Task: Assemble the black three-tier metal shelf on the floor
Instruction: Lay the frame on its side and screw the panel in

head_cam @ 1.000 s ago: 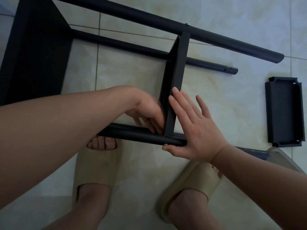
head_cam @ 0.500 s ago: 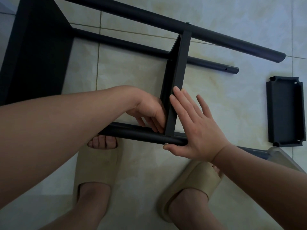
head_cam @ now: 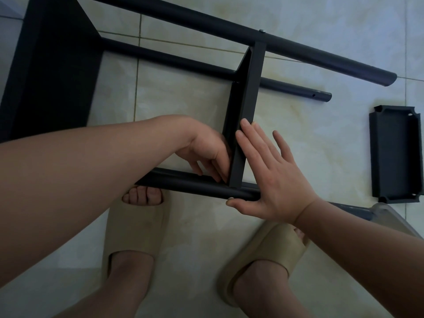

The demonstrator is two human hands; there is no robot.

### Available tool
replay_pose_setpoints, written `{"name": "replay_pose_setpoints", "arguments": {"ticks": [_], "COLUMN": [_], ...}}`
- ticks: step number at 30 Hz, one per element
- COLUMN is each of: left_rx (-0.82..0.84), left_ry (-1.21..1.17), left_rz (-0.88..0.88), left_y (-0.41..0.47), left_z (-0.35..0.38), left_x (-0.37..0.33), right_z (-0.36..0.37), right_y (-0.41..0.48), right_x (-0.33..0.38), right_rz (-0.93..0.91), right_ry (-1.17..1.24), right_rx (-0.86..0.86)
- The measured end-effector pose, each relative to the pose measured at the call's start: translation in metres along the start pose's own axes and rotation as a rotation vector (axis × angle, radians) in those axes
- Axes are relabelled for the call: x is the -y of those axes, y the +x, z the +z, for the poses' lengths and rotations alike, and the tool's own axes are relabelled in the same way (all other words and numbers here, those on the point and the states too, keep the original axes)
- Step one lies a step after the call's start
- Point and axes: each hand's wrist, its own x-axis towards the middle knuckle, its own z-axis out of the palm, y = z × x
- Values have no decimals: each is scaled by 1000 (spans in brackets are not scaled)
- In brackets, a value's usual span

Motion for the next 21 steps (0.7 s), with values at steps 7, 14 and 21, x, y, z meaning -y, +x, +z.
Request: {"name": "replay_pose_setpoints", "arguments": {"ticks": [7, 14, 21], "left_rx": [-7, 4, 20], "left_ry": [27, -6, 14], "left_rz": [-33, -15, -32], "left_y": [-1, 2, 0], "left_z": [-2, 1, -1], "left_x": [1, 2, 1], "right_z": [0, 1, 0], "right_y": [0, 0, 0], "right_x": [0, -1, 0], "right_rz": [-4, -5, -6], "right_ry": [1, -4, 5], "right_rx": [-2, -6, -7]}}
